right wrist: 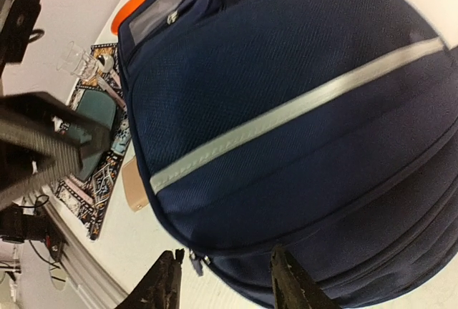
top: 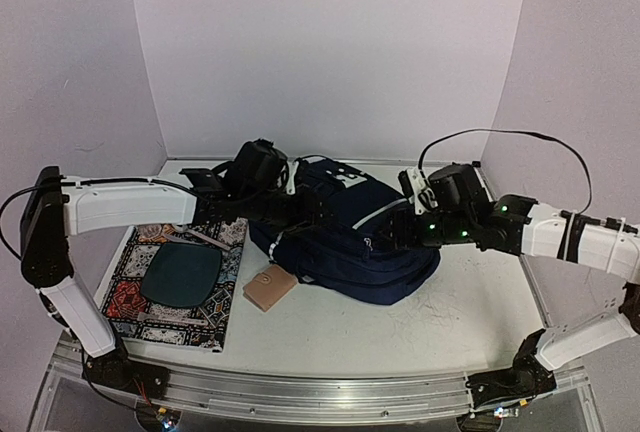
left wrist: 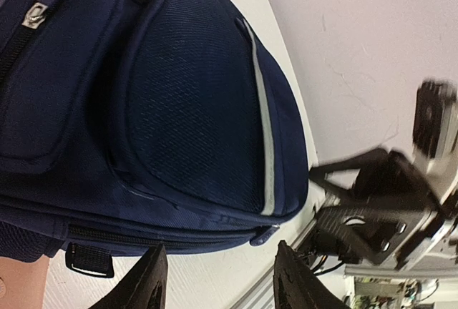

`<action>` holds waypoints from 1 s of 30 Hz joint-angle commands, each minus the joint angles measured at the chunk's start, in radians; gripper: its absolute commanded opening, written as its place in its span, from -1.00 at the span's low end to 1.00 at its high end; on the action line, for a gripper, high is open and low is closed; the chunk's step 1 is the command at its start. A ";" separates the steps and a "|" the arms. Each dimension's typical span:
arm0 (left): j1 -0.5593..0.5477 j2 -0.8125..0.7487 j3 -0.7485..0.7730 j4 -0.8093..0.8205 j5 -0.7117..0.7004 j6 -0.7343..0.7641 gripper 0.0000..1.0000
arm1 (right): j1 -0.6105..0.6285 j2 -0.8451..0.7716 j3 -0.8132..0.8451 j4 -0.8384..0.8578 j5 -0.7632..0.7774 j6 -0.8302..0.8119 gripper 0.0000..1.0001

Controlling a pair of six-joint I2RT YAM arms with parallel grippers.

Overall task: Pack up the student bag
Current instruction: Pick up the student bag from the upper front pocket.

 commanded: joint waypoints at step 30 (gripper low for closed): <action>0.013 0.142 0.022 0.233 0.112 -0.189 -0.16 | 0.140 0.151 -0.069 0.167 0.169 0.266 -0.51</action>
